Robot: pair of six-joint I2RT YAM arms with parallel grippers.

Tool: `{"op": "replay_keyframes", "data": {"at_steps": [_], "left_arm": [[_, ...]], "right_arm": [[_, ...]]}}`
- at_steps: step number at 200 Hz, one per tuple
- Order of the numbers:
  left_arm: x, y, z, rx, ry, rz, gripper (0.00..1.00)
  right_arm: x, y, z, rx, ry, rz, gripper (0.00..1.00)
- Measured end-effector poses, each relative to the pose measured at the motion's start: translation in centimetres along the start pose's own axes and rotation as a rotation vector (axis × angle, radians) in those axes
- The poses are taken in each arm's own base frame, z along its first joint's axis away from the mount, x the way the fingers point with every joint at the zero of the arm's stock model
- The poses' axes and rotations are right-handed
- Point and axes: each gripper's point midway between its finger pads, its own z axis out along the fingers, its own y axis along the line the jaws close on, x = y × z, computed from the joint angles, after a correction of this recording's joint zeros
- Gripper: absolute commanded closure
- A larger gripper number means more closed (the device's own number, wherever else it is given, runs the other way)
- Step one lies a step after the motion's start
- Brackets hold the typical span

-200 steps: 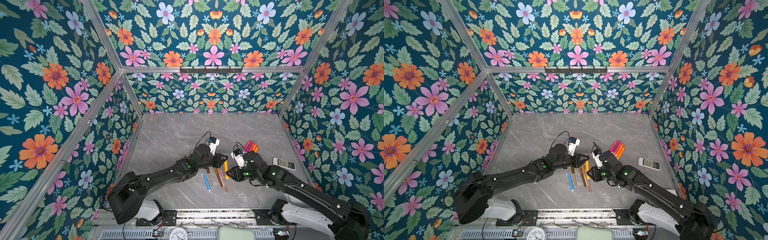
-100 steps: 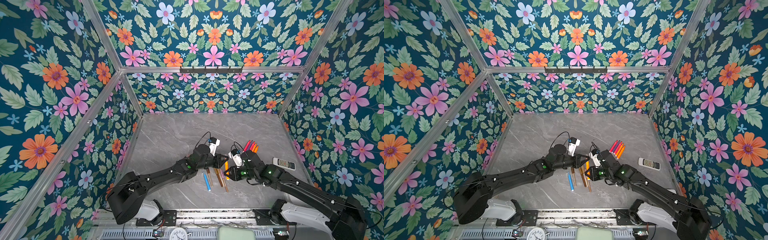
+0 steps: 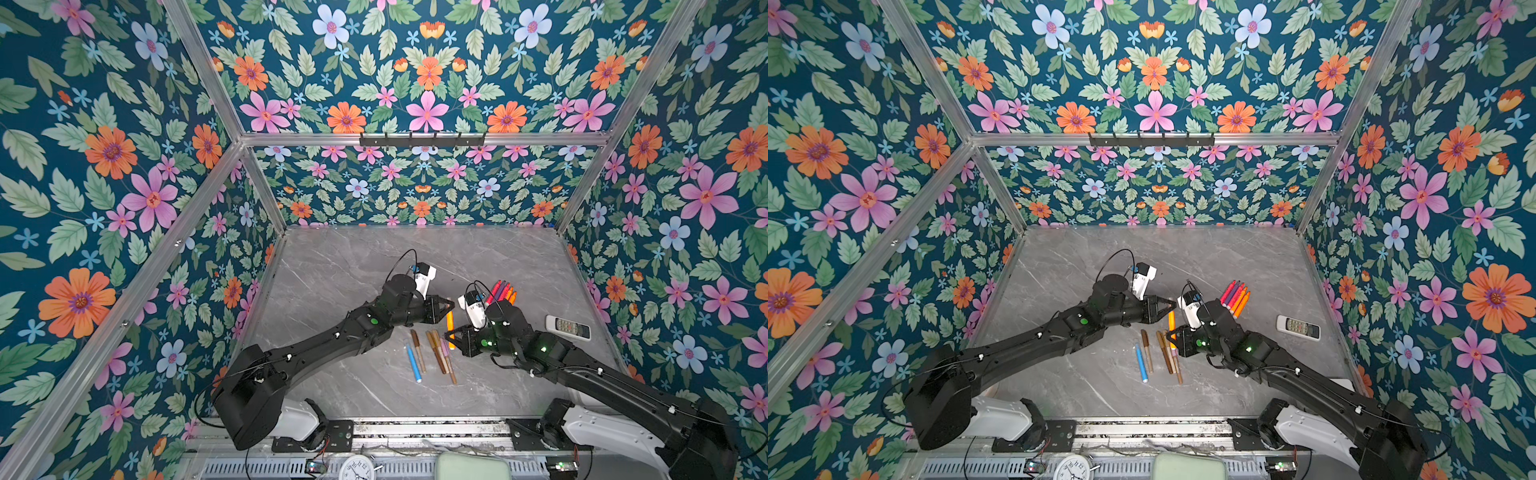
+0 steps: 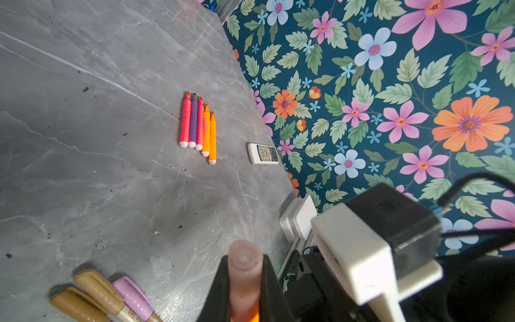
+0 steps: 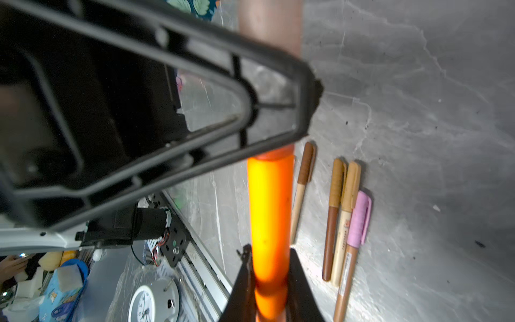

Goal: Remove pen caps from pens
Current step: Open the pen cap on the pen.

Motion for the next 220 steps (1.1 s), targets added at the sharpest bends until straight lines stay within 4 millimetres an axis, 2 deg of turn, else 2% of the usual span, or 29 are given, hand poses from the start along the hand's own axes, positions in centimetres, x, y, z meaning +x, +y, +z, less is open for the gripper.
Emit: {"op": "replay_keyframes", "data": {"at_steps": [18, 52, 125, 220], "left_arm": [[-0.8, 0.5, -0.4, -0.002, 0.019, -0.014, 1.0], [-1.0, 1.5, -1.1, -0.003, 0.067, -0.046, 1.0], [-1.3, 2.0, -2.7, -0.041, 0.102, -0.043, 1.0], [-0.9, 2.4, -3.5, -0.026, 0.152, -0.075, 1.0]], "right_arm": [[-0.5, 0.1, 0.3, 0.002, -0.03, -0.007, 1.0], [-0.4, 0.5, 1.0, -0.01, -0.061, -0.003, 1.0], [0.0, 1.3, 1.4, -0.08, -0.096, -0.001, 1.0], [0.6, 2.0, 1.0, -0.143, -0.103, -0.008, 1.0]]}}
